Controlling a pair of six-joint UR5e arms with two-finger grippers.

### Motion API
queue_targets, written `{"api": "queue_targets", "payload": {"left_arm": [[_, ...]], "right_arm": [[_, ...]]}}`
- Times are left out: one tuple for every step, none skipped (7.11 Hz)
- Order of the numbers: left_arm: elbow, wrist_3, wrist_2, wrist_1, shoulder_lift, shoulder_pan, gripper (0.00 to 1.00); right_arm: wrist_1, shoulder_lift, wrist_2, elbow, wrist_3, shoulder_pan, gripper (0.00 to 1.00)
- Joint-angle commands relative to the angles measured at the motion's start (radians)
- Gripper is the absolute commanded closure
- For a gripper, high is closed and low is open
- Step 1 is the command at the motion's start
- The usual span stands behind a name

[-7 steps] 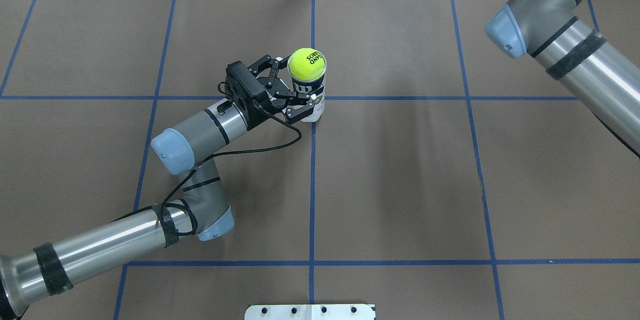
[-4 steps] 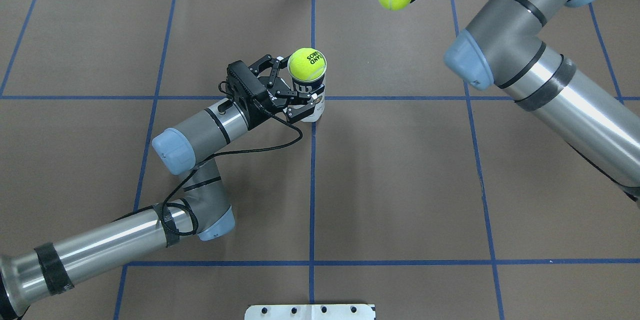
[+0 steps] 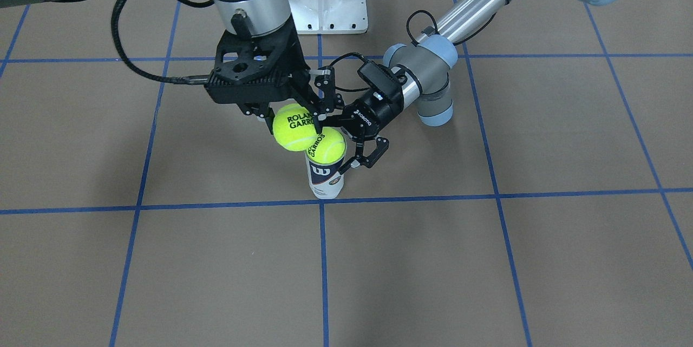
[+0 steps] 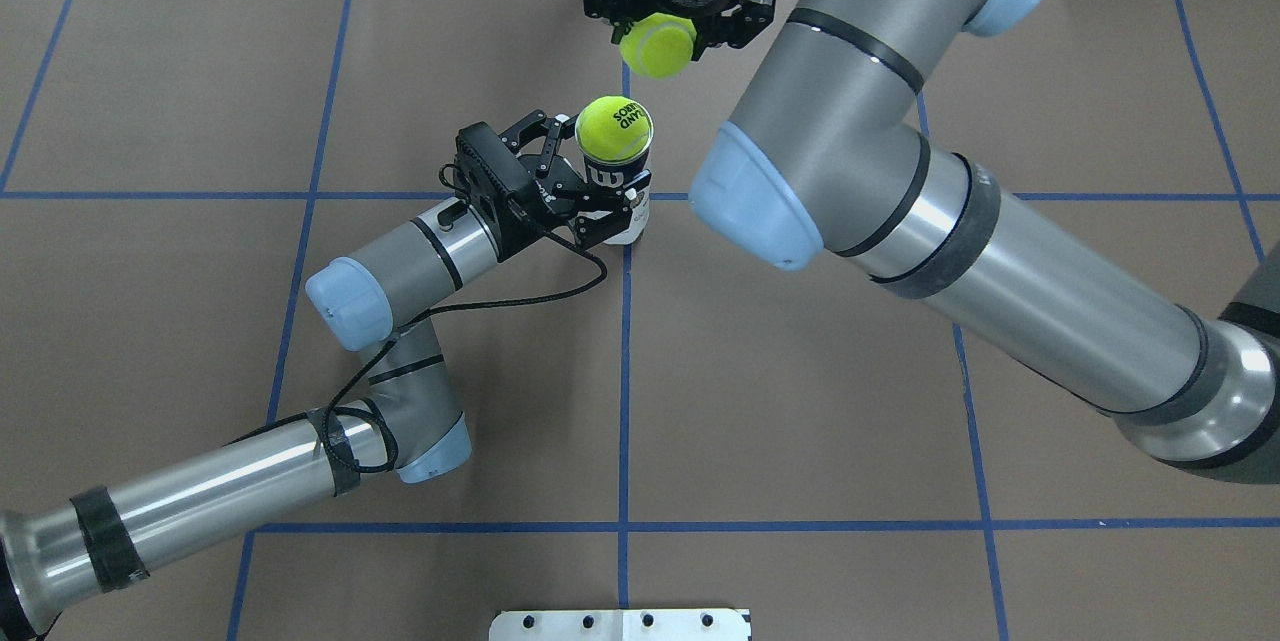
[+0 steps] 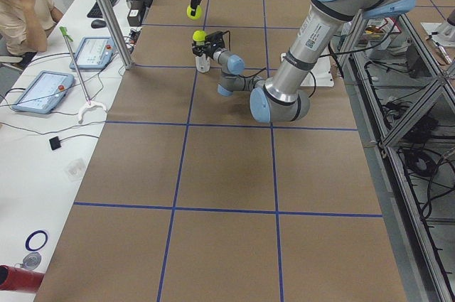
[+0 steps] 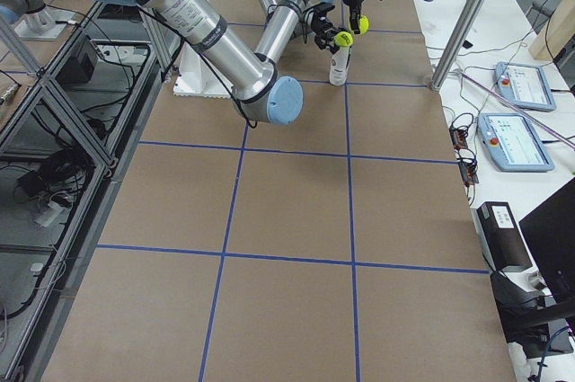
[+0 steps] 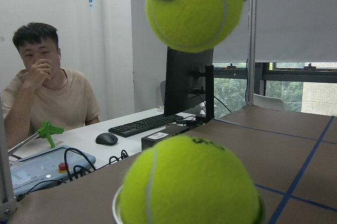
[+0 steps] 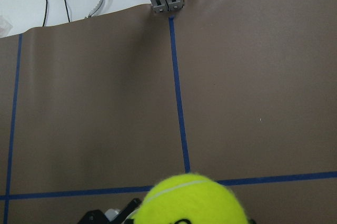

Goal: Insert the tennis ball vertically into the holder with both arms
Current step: 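Carry the second ball with the right gripper above the can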

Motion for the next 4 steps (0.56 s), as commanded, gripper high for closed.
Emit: {"api": "queue_targets", "payload": {"left_arm": [[0.001, 0.0, 0.0, 0.0, 0.0, -0.001, 0.01], [-0.001, 0.0, 0.0, 0.0, 0.0, -0.001, 0.01], [0.001, 0.0, -0.002, 0.0, 0.0, -0.001, 0.01], [0.001, 0.0, -0.002, 0.0, 0.0, -0.001, 0.01]], "right_arm": [[-0.039, 0.022, -0.072, -0.011, 0.016, -0.071, 1.0], [-0.037, 0.022, -0.085, -0.023, 0.016, -0.082, 1.0], [-0.036, 0.022, -0.108, -0.044, 0.016, -0.092, 1.0], [-0.033, 0.022, -0.129, -0.072, 0.015, -0.107, 1.0]]}}
